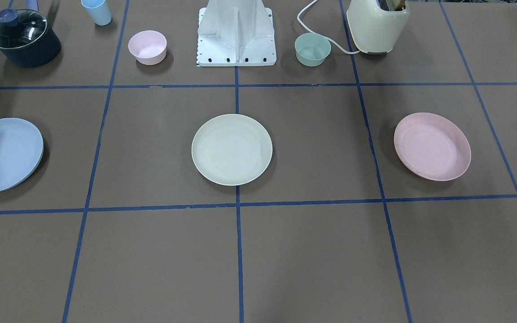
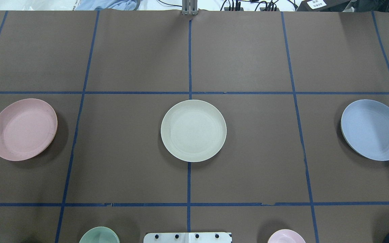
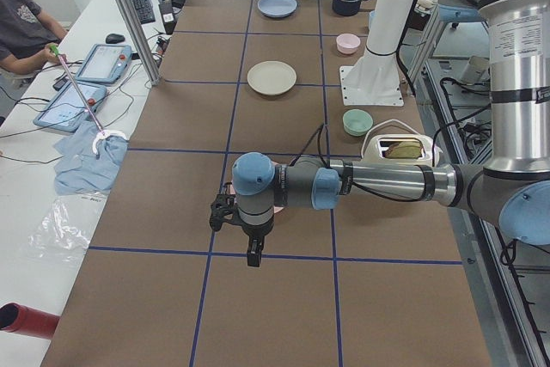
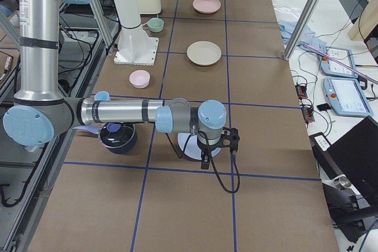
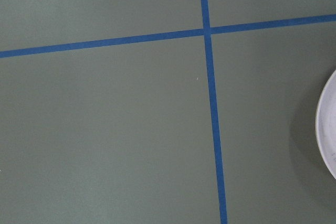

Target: Stack three plates with pink and blue

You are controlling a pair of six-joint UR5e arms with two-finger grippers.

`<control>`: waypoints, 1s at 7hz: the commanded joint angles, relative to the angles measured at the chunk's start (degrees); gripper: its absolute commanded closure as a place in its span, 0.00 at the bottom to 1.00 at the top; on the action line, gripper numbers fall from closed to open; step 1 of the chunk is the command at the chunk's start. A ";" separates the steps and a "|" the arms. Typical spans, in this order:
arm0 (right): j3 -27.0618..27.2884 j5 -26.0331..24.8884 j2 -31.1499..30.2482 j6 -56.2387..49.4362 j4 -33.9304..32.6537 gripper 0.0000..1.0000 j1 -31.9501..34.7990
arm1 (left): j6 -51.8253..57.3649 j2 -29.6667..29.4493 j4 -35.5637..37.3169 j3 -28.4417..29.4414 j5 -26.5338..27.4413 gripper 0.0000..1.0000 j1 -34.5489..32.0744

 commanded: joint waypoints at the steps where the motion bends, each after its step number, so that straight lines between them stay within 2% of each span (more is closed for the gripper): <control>1: 0.48 0.12 -0.14 0.04 -0.02 0.00 0.00 | 0.24 0.06 -0.08 -0.25 -0.06 0.00 0.00; 3: 0.14 0.04 -0.05 0.13 0.07 0.00 -0.08 | 0.07 -0.55 -0.17 -1.65 -0.14 0.00 0.09; 5: 0.48 0.04 -0.05 0.22 -0.02 0.00 -0.08 | -0.45 -0.38 -8.29 -2.98 -0.23 0.00 0.09; 6: 0.49 0.04 -0.05 0.22 -0.02 0.00 0.00 | -0.89 -1.86 -11.74 -3.59 -1.28 0.00 0.78; 7: 0.57 1.26 -0.05 0.22 -0.02 0.00 0.00 | -3.16 -2.48 -13.51 -0.72 -5.38 0.00 0.88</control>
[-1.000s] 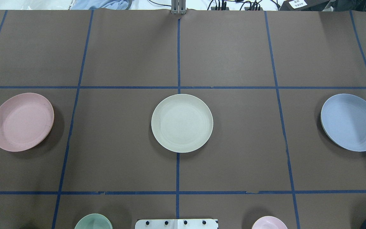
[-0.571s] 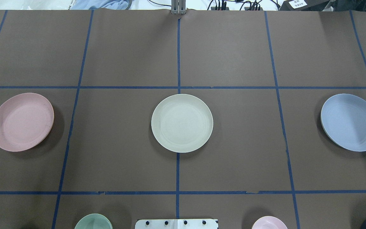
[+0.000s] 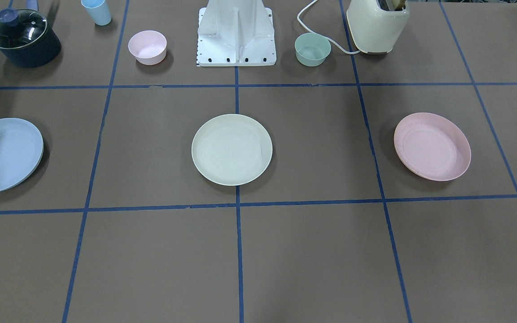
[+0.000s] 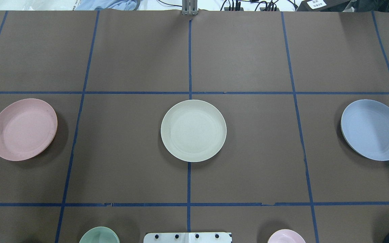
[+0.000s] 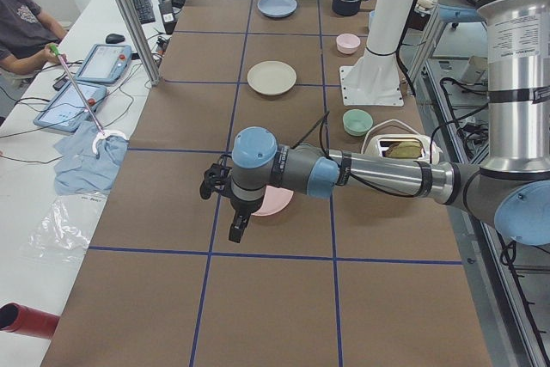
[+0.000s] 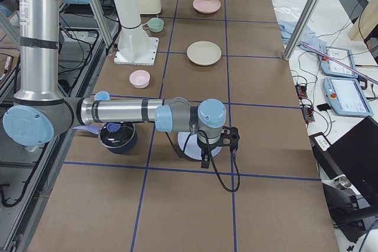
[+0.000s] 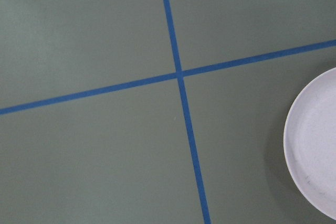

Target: Stack three plates with pink and blue

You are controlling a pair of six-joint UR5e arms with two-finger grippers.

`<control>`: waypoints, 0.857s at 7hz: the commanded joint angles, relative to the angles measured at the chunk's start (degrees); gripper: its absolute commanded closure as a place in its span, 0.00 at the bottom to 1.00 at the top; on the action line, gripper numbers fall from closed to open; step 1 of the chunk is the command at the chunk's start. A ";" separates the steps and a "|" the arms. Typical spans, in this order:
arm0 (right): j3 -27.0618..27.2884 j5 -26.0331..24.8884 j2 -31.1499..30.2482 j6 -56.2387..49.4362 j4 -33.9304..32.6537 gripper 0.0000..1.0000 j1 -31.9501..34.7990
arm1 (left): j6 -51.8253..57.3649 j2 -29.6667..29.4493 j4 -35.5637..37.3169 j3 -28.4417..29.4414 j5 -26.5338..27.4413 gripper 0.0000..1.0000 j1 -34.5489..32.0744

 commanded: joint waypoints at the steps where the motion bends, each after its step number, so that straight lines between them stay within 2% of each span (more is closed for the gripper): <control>1: 1.32 2.18 0.00 0.01 0.07 0.00 0.04 | -5.54 -3.62 -6.66 5.11 -4.13 0.00 0.91; 2: 1.76 2.02 0.96 -0.16 0.16 0.00 -0.05 | -5.84 -3.56 -8.26 7.23 -4.31 0.00 1.96; 3: 0.55 2.54 4.62 3.31 -0.18 0.00 0.04 | -6.45 -3.74 -11.41 9.43 -4.40 0.00 5.36; 4: 0.71 2.55 2.92 4.22 0.16 0.00 -0.05 | -17.85 -3.57 -13.88 9.97 -4.57 0.00 7.31; 5: 1.15 2.64 2.73 4.40 0.34 0.00 -0.05 | -27.02 -1.74 -20.87 10.15 -4.22 0.00 10.29; 6: 0.72 2.46 2.21 4.58 3.21 0.00 -0.05 | -34.07 -0.24 -27.72 11.63 -3.96 0.01 12.67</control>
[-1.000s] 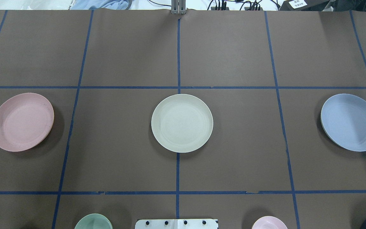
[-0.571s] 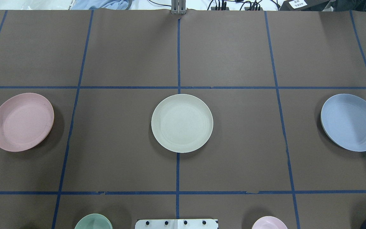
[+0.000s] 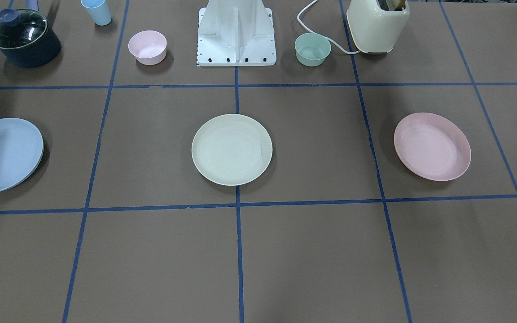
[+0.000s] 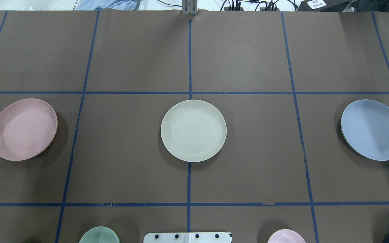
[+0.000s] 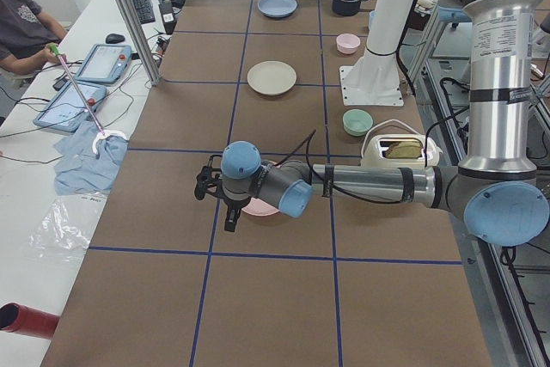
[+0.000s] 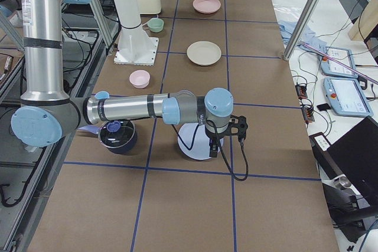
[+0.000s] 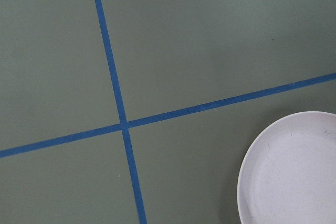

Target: Stack three plates with pink and blue

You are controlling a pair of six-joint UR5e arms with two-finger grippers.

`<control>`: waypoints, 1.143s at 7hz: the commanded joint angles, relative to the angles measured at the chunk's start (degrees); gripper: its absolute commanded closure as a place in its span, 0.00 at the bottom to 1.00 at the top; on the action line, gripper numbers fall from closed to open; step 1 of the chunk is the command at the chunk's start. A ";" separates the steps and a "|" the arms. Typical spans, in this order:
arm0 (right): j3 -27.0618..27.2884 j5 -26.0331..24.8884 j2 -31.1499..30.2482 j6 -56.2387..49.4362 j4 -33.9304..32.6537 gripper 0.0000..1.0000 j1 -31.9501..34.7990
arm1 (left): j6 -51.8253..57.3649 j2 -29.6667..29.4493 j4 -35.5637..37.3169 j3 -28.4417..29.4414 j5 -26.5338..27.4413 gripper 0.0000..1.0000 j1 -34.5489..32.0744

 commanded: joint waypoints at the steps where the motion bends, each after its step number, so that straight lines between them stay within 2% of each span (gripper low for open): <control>1: -0.46 -0.26 -0.61 0.42 3.36 0.00 -0.10 | -15.05 3.06 -11.96 1.72 0.38 0.01 6.62; 2: -0.37 -0.09 -0.61 0.42 3.37 0.00 -0.18 | -18.67 3.68 -15.31 2.59 1.07 0.01 8.66; 3: -0.46 -0.35 -0.61 0.33 3.37 0.00 -1.05 | -23.06 4.03 -17.96 2.86 4.91 0.01 11.81; 4: -0.55 -0.70 -0.61 0.33 3.37 0.00 -2.02 | -25.45 4.04 -18.94 3.21 5.99 0.04 13.76; 7: -2.03 -2.72 -0.52 0.41 4.51 0.00 -7.19 | -25.30 3.43 -18.86 5.23 6.09 0.07 18.16; 8: -3.09 -2.72 -0.43 0.50 6.34 0.00 -7.74 | -25.30 3.34 -18.86 5.50 6.09 0.13 18.69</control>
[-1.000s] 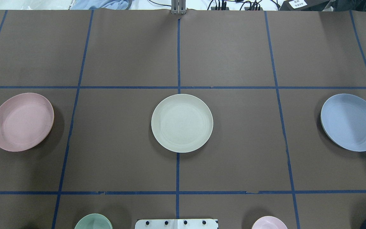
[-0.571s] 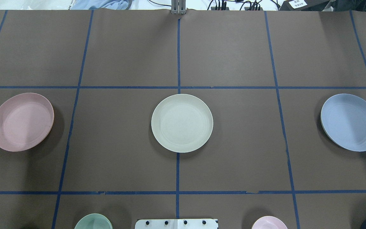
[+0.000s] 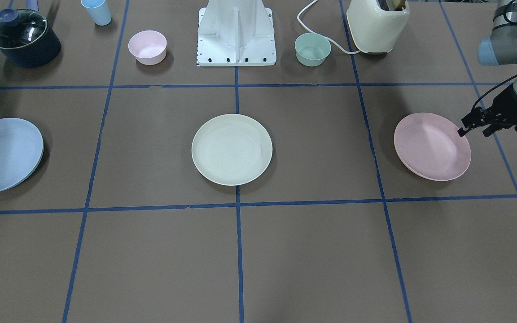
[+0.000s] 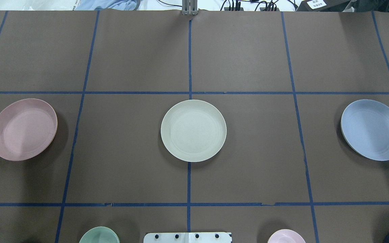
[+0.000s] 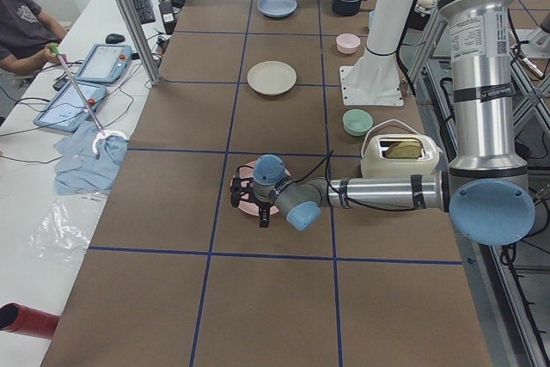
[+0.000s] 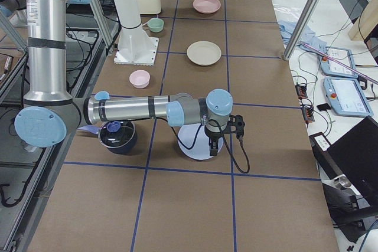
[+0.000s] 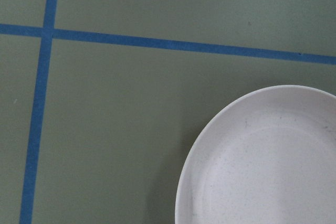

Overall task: Stack three plates with pink and blue
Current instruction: 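Lower the left gripper to the pink plate while the right approaches the blue plate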

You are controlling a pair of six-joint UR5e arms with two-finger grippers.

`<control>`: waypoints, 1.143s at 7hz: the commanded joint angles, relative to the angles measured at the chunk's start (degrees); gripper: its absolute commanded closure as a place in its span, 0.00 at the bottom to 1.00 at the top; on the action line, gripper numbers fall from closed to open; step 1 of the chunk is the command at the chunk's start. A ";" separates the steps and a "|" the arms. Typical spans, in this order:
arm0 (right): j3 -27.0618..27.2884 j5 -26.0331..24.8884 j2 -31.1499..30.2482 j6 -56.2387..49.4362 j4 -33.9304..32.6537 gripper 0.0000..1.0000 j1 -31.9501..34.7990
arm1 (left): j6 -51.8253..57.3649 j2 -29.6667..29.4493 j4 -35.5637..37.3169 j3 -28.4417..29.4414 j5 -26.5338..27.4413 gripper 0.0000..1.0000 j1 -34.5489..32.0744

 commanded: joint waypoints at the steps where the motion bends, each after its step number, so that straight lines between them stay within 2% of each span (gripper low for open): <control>1: -2.97 -0.18 -0.10 1.84 5.41 0.00 -1.54 | 0.00 -0.26 -0.10 0.96 0.04 0.18 1.20; 3: -6.23 -1.14 -0.54 9.20 15.16 0.00 -3.11 | 0.08 -0.26 -0.10 0.96 0.04 0.22 1.29; 5: -12.10 -2.89 -1.42 19.73 30.41 0.00 -6.79 | 0.09 -0.26 -0.10 1.05 0.04 0.25 1.29; 6: -14.48 -2.99 -1.34 23.96 36.24 0.00 -8.55 | 0.00 -0.26 -0.10 1.05 0.47 0.30 1.55; 7: -14.77 -2.99 -1.34 24.52 36.82 0.00 -9.01 | 0.00 -0.35 -0.01 1.23 1.26 0.35 1.64; 8: -14.77 -2.73 -1.16 24.53 36.82 0.00 -9.10 | 0.00 -0.87 -0.01 2.45 1.71 0.36 1.99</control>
